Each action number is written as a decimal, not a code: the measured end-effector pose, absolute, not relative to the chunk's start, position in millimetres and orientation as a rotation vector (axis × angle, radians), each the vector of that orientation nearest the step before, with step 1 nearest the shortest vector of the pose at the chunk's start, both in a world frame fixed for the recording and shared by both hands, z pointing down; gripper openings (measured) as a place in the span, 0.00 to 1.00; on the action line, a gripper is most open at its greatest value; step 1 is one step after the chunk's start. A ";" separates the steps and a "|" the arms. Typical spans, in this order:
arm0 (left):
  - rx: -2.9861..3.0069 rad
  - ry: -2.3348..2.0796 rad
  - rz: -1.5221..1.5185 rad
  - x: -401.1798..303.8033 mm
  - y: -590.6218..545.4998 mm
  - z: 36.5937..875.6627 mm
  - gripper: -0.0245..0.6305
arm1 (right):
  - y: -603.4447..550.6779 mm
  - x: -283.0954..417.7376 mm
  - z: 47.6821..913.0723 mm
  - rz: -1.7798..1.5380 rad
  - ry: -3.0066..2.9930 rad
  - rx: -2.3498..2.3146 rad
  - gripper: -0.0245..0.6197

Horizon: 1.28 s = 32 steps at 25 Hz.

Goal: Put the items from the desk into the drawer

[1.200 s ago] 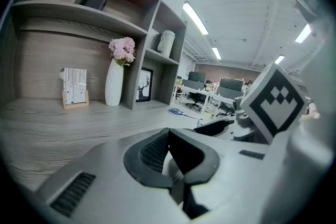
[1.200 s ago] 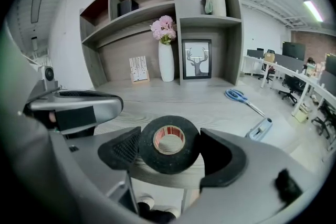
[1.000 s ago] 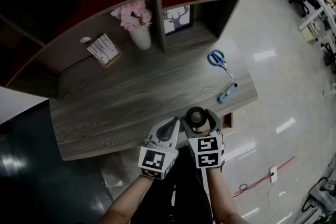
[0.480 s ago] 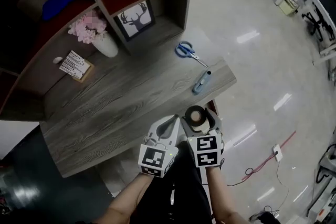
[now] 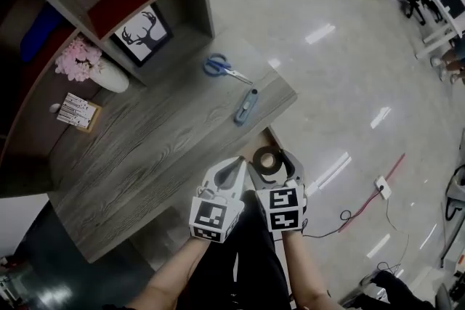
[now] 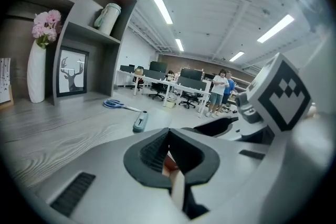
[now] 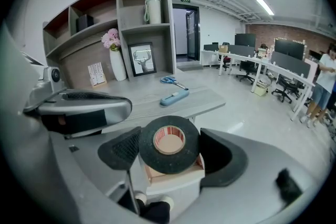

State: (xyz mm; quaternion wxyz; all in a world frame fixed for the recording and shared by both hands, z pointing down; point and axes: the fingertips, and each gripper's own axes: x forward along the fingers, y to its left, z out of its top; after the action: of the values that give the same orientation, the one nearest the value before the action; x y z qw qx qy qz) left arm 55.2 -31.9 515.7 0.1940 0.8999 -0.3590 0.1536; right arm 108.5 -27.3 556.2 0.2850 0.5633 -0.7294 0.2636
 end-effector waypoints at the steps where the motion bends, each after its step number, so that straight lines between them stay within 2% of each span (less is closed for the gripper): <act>1: 2.524 -0.999 0.433 58.9 -30.8 517.3 0.05 | -25.6 112.2 557.8 0.710 -1.945 1.512 0.58; 17: 2.470 -0.960 0.517 79.6 -17.0 582.4 0.05 | -30.8 137.8 641.6 0.792 -1.883 1.446 0.58; 32: 2.407 -0.970 0.529 74.1 -11.3 616.1 0.05 | -52.2 118.8 684.9 0.784 -1.930 1.400 0.58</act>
State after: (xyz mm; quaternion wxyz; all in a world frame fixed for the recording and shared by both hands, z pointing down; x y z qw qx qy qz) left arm 74.1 -11.3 616.1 0.2438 0.8814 -0.3553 0.1935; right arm 118.8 -52.2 684.9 0.3105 0.5302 -0.7310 0.2969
